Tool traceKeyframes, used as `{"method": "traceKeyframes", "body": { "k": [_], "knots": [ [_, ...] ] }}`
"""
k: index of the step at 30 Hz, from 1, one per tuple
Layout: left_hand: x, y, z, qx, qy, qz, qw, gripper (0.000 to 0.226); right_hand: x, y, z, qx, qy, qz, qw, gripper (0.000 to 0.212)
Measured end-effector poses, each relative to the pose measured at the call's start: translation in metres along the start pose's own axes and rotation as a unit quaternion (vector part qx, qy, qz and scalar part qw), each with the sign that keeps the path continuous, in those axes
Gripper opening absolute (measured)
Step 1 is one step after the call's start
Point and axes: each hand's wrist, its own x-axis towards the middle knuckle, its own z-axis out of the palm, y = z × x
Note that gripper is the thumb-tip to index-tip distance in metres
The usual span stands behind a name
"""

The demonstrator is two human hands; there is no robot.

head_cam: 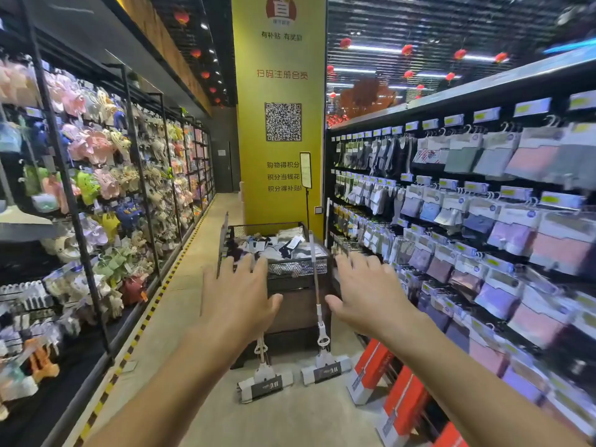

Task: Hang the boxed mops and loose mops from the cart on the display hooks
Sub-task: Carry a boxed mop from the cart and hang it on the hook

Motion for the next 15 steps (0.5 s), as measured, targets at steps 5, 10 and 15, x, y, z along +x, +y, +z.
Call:
{"method": "traceKeyframes", "body": {
  "k": [5, 10, 15],
  "knots": [
    [0.047, 0.042, 0.032, -0.004, -0.012, 0.031, 0.999, 0.068, 0.026, 0.048, 0.031, 0.005, -0.033, 0.032, 0.999, 0.067],
    [0.1, 0.092, 0.064, -0.001, -0.027, 0.041, 0.999, 0.071, 0.061, 0.104, 0.065, 0.017, -0.036, 0.046, 0.998, 0.062],
    [0.147, 0.149, 0.096, 0.005, -0.033, 0.061, 0.998, 0.071, 0.089, 0.164, 0.098, 0.027, -0.04, 0.057, 0.997, 0.064]
  ]
}}
